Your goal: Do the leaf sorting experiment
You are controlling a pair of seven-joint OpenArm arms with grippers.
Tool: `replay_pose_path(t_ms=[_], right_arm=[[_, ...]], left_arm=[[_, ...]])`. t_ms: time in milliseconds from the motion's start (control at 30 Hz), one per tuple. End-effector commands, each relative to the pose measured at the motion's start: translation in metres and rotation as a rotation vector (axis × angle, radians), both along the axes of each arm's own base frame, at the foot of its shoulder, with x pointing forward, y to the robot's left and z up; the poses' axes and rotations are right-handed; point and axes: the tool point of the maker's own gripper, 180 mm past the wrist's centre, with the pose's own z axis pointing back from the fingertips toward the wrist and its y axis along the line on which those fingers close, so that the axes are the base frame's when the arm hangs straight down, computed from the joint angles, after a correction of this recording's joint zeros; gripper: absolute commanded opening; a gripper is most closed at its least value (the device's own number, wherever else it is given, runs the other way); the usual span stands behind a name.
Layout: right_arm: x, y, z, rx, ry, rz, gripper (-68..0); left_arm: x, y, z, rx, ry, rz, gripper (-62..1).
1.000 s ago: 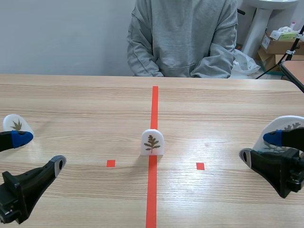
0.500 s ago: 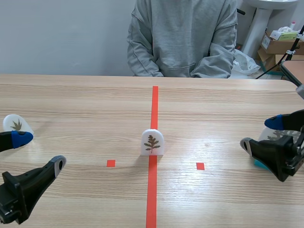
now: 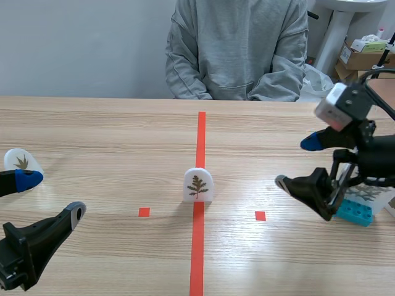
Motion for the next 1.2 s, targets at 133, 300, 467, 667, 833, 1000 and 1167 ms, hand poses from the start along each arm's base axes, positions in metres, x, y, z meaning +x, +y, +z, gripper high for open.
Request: replay_pose_path(t_ms=[133,300,467,667,833,1000,1167], right_arm=[[0.01,0.017,-0.003,-0.045,-0.021,0.093,-12.9],[0.027,0.022,-0.006,-0.064,-0.049,0.118,-12.9],[0.042,0.032,-0.007,-0.082,-0.078,0.149,-12.9],[0.047,0.056,-0.014,-0.098,-0.089,0.231,-12.9],[0.045,0.077,-0.02,-0.11,-0.084,0.294,-12.9],[0.045,0.094,-0.031,-0.139,-0.076,0.352,-12.9],[0.043,0.112,-0.04,-0.139,-0.066,0.398,-12.9]], left_arm=[[0.003,0.0,0.009,-0.016,-0.03,0.005,-3.7],[0.003,0.0,0.009,-0.016,-0.03,0.005,-3.7],[0.003,0.0,0.009,-0.016,-0.03,0.006,-3.7],[0.003,0.0,0.009,-0.016,-0.03,0.006,-3.7],[0.003,0.0,0.009,-0.016,-0.03,0.006,-3.7],[0.003,0.0,0.009,-0.017,-0.03,0.006,-3.7],[0.003,-0.001,0.009,-0.027,-0.031,0.015,-3.7]])
